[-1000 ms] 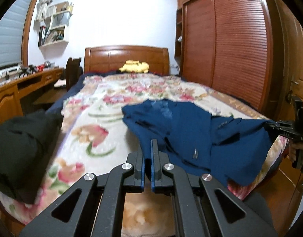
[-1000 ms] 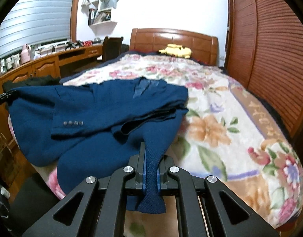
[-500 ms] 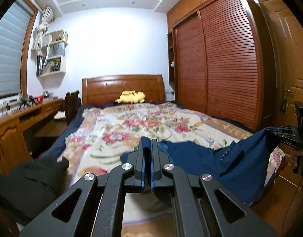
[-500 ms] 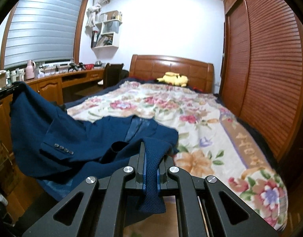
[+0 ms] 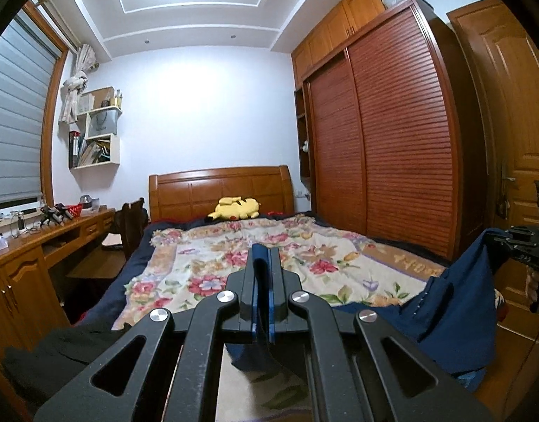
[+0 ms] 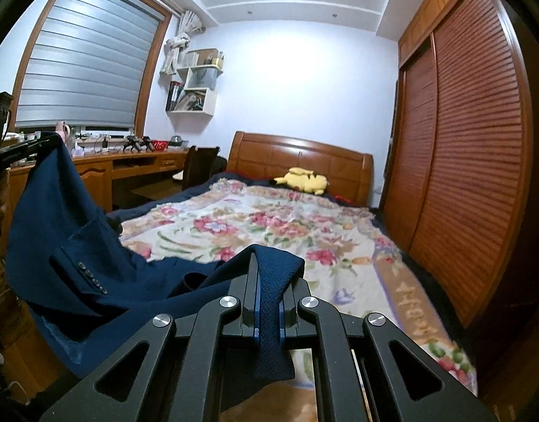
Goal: Fold large clothes
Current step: 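Lift the hem with the right gripper and fold it toward the collar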
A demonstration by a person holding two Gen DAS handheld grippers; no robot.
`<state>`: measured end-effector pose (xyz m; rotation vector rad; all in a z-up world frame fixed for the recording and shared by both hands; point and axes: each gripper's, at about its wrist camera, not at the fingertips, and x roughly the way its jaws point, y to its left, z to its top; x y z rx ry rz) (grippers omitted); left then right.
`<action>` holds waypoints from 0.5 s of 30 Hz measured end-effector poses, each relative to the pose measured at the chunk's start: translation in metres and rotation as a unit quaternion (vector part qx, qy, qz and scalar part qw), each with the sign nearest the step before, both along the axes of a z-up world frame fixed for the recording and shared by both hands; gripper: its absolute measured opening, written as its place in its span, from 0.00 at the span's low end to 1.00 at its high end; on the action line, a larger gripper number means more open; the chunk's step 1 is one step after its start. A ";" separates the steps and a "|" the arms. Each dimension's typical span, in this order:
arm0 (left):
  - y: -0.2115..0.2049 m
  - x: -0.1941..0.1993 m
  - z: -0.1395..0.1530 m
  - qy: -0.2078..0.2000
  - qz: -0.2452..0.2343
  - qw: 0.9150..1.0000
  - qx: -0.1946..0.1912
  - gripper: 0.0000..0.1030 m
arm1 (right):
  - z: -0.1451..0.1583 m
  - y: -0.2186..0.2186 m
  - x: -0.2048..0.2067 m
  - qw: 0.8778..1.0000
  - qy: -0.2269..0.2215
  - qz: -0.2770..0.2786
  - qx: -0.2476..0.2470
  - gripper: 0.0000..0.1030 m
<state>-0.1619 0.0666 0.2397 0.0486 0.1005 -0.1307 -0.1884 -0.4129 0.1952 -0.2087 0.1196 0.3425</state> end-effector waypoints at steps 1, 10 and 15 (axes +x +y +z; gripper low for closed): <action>-0.001 0.001 -0.001 0.000 0.002 1.000 0.001 0.04 | -0.002 0.001 0.000 1.000 -0.003 0.001 0.002 0.06; 0.007 0.062 -0.053 0.080 0.032 0.996 0.019 0.04 | -0.044 0.021 0.037 0.999 0.033 -0.006 -0.008 0.06; 0.014 0.108 -0.101 0.137 0.049 0.989 0.021 0.04 | -0.089 0.040 0.078 0.996 0.079 -0.014 -0.031 0.06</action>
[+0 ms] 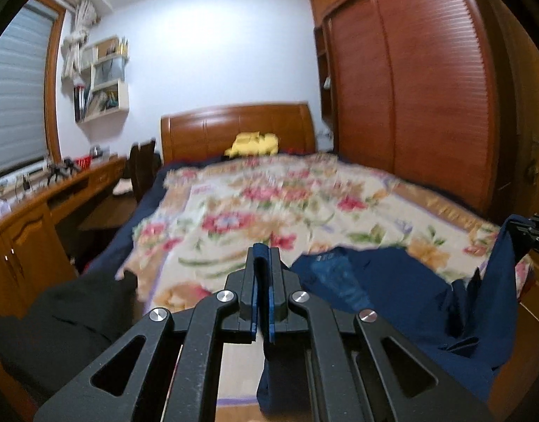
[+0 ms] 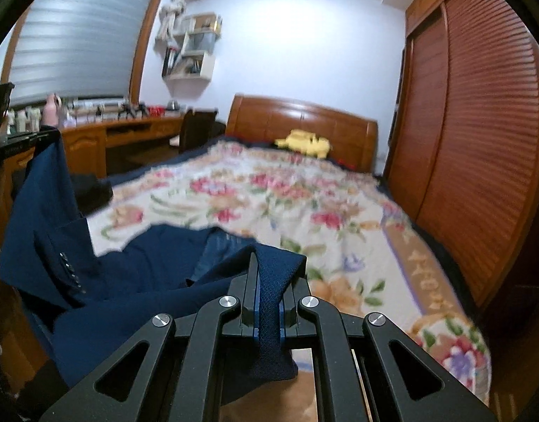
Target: Fold large clothes
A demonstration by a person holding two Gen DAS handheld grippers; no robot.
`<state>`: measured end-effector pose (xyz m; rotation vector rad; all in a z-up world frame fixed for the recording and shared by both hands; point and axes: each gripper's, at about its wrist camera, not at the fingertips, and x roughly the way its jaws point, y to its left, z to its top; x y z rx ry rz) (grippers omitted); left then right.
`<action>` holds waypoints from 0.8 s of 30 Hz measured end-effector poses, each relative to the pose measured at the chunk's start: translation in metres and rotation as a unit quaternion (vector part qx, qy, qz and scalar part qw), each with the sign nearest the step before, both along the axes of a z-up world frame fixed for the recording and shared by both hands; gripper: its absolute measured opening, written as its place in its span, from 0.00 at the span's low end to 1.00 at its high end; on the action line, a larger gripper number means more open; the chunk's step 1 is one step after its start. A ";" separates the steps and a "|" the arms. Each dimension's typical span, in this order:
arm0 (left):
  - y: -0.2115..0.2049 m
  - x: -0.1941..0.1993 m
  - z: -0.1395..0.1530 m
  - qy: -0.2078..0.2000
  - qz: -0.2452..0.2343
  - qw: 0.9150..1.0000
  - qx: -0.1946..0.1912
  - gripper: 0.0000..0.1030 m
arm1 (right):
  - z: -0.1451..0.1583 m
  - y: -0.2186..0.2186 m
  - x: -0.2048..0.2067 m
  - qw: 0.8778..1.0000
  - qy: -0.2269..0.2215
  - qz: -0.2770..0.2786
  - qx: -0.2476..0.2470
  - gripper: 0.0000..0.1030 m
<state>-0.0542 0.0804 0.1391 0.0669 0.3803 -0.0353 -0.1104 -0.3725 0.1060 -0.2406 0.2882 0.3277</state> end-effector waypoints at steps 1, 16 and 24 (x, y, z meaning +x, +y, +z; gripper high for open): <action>0.001 0.007 -0.008 0.008 0.005 1.000 0.001 0.04 | -0.011 0.003 0.011 1.000 0.010 -0.002 -0.003 0.06; 0.027 0.124 -0.075 0.082 0.062 0.994 -0.035 0.05 | -0.057 0.020 0.166 0.996 0.076 -0.046 -0.009 0.07; 0.036 0.188 -0.073 0.057 0.091 0.994 -0.020 0.05 | -0.051 0.036 0.240 0.995 0.056 -0.082 -0.015 0.07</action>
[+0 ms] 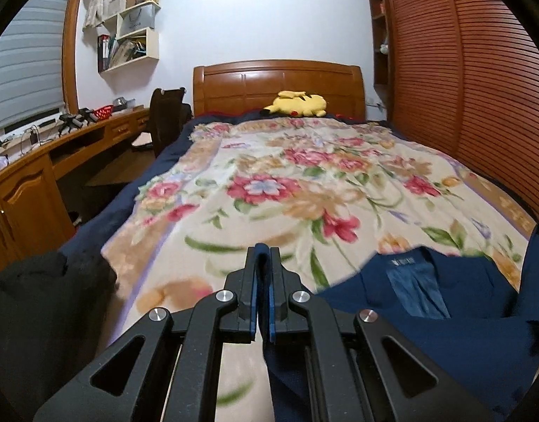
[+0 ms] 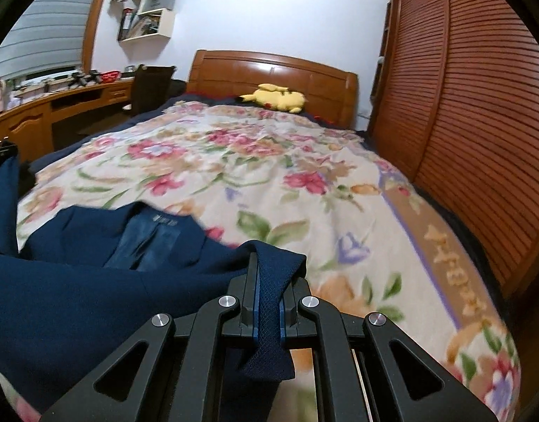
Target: Fold large clothes
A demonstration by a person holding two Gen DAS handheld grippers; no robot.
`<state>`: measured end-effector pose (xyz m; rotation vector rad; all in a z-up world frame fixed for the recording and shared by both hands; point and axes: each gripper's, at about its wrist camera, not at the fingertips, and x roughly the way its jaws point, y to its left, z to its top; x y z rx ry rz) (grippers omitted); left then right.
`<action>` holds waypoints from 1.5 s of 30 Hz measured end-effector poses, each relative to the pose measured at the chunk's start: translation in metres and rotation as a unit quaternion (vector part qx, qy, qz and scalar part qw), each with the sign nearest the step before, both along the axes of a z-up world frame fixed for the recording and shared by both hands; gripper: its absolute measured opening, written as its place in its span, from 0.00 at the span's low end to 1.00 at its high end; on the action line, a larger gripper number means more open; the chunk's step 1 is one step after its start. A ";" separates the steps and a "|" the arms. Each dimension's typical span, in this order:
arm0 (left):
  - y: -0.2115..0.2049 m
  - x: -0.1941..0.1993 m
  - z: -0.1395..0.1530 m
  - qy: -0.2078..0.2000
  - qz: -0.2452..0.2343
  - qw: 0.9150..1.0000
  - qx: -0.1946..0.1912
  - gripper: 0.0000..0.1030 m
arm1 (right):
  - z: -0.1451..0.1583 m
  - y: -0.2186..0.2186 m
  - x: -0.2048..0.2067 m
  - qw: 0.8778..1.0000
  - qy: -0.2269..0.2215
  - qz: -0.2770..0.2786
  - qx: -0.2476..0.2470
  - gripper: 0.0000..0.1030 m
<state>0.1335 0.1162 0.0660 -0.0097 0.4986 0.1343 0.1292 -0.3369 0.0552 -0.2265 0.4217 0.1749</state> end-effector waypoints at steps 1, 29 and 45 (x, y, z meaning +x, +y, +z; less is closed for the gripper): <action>0.001 0.008 -0.001 0.002 0.002 1.000 0.001 0.05 | 0.002 0.002 0.010 1.000 -0.003 -0.007 -0.002 0.07; -0.053 -0.075 -0.068 0.052 -0.127 0.989 -0.052 0.80 | -0.050 0.080 0.017 0.987 0.100 0.113 -0.061 0.74; -0.056 -0.073 -0.080 0.064 -0.163 0.984 -0.040 0.80 | -0.056 0.123 0.047 0.955 0.164 0.150 -0.199 0.05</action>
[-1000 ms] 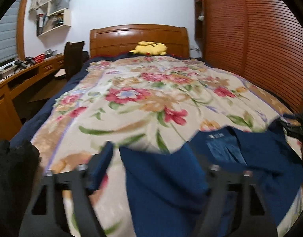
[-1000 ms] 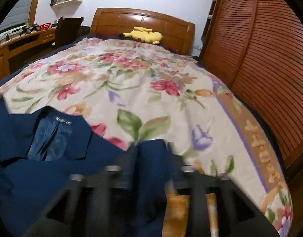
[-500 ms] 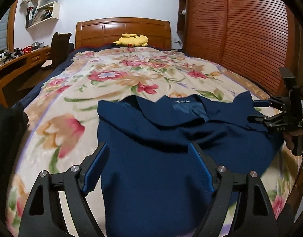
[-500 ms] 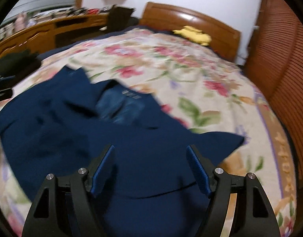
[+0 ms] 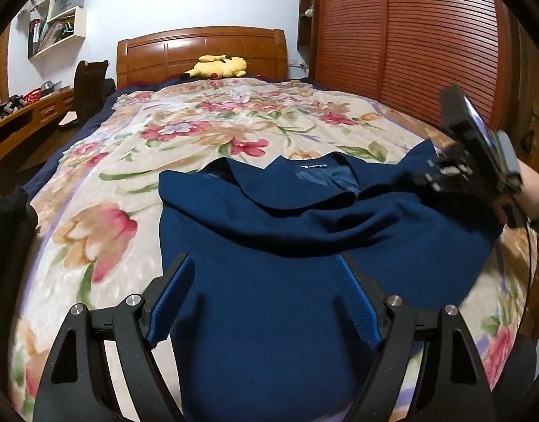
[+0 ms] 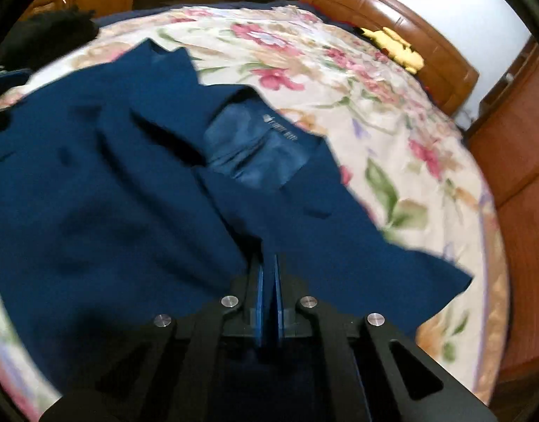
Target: Fold large clothes
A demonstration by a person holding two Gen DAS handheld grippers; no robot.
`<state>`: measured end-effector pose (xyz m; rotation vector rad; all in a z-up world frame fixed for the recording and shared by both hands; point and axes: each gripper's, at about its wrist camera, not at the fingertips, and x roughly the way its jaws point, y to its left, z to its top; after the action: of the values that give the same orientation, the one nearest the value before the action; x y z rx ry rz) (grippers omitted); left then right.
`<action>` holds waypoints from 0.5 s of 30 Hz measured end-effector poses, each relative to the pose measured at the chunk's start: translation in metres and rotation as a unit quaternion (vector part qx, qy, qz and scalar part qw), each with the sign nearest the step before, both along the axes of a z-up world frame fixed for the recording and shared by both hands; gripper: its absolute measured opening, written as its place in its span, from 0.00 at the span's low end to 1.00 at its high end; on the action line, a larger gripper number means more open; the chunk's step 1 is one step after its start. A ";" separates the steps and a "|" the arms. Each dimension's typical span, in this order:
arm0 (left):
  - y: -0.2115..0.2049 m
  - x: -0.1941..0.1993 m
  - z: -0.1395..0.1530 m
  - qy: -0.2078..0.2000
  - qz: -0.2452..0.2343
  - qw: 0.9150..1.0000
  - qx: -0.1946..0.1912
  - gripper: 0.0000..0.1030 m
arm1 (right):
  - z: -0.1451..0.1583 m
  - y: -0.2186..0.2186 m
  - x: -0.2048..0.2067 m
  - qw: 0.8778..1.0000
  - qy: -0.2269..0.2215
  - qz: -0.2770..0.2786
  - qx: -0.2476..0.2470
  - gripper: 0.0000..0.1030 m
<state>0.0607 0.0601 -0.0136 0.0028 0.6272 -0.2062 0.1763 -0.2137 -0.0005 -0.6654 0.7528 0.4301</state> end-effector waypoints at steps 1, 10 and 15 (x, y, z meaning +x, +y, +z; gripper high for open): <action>0.001 0.001 0.000 0.001 0.000 1.000 -0.002 0.80 | 0.004 0.003 0.009 1.000 -0.009 -0.006 -0.004 0.05; 0.013 0.006 -0.002 0.009 0.013 1.000 -0.019 0.80 | 0.046 0.048 0.076 0.994 -0.092 -0.056 0.033 0.11; 0.017 0.004 -0.001 0.004 0.020 1.000 -0.017 0.80 | 0.042 0.068 0.078 0.992 -0.090 -0.060 0.069 0.68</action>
<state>0.0646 0.0775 -0.0147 -0.0428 0.6314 -0.1773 0.2540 -0.1452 0.0420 -0.5182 0.5835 0.3042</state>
